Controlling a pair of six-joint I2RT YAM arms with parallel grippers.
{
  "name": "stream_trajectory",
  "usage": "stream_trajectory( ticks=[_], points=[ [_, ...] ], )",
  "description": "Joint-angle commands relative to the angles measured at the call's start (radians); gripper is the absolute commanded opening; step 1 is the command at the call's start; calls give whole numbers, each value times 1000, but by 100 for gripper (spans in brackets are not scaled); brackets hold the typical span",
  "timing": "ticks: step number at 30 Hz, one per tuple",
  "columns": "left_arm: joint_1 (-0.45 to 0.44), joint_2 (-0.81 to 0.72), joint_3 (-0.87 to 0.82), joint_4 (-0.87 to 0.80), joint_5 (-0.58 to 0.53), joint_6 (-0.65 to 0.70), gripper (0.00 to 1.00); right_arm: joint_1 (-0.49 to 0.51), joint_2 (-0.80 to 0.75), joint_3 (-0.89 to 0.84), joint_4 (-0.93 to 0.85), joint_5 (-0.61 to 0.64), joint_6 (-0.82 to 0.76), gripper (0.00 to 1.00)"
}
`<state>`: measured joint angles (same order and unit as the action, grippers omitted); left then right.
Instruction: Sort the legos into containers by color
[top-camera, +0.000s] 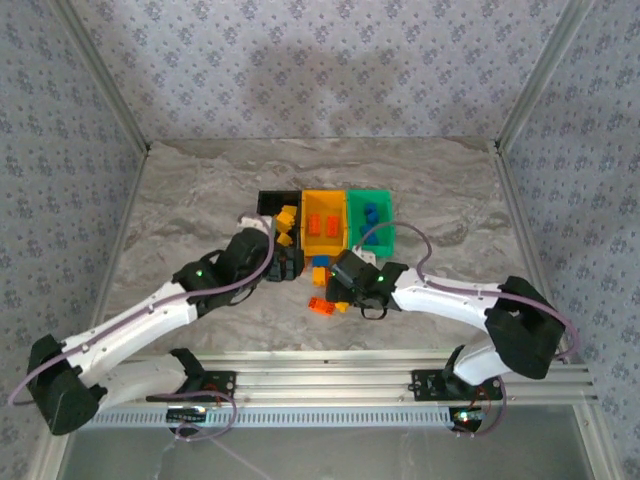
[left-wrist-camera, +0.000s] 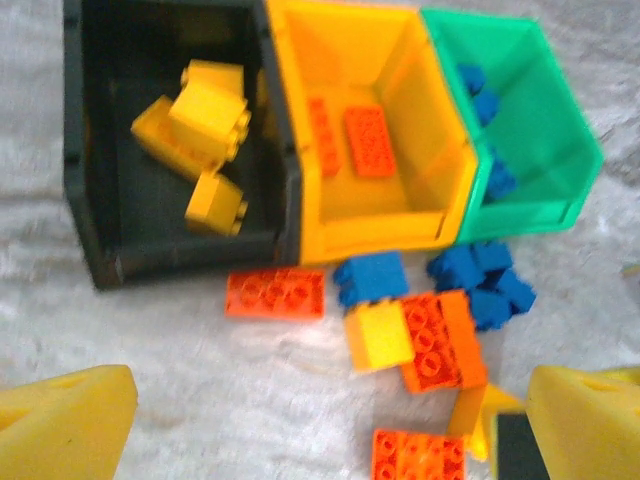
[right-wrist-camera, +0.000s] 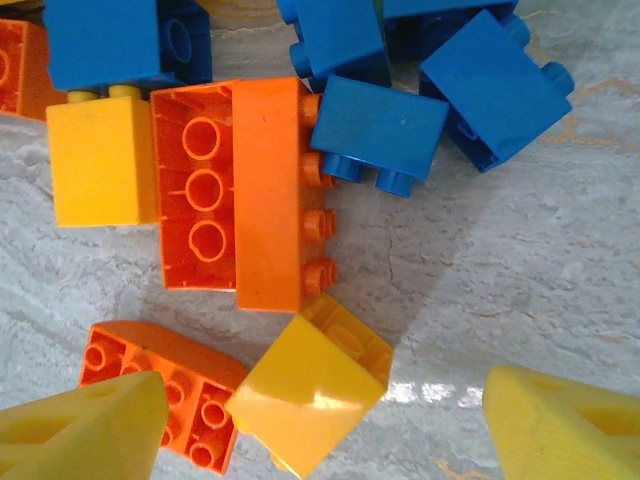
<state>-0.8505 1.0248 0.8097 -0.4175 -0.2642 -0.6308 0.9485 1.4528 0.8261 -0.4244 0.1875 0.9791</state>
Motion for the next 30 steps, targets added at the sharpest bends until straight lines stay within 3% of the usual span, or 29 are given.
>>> stream_trajectory(
  ticks=[1, 6, 17, 19, 21, 23, 30],
  points=[
    [-7, -90, -59, -11, -7, -72, 100, 9, 46, -1, 26, 54, 74, 82],
    [-8, -164, -99, -36, -21, -87, 100, 8, 93, -3, 11, 54, 112, 72],
    [-8, -169, -134, -16, -15, -93, 100, 9, 63, -76, -53, 40, 158, 52],
    [-7, -166, -140, -15, -11, -93, 100, 10, 44, -97, -45, 38, 152, 56],
    [-7, -164, -143, -17, -4, -93, 100, 13, 19, -111, -20, 41, 123, 70],
    [-7, -166, -147, -16, 1, -96, 100, 25, 0, -103, -26, 50, 99, 75],
    [-7, -180, -168, -18, -3, -98, 100, 85, -18, -26, -63, 57, -33, 85]
  ],
)
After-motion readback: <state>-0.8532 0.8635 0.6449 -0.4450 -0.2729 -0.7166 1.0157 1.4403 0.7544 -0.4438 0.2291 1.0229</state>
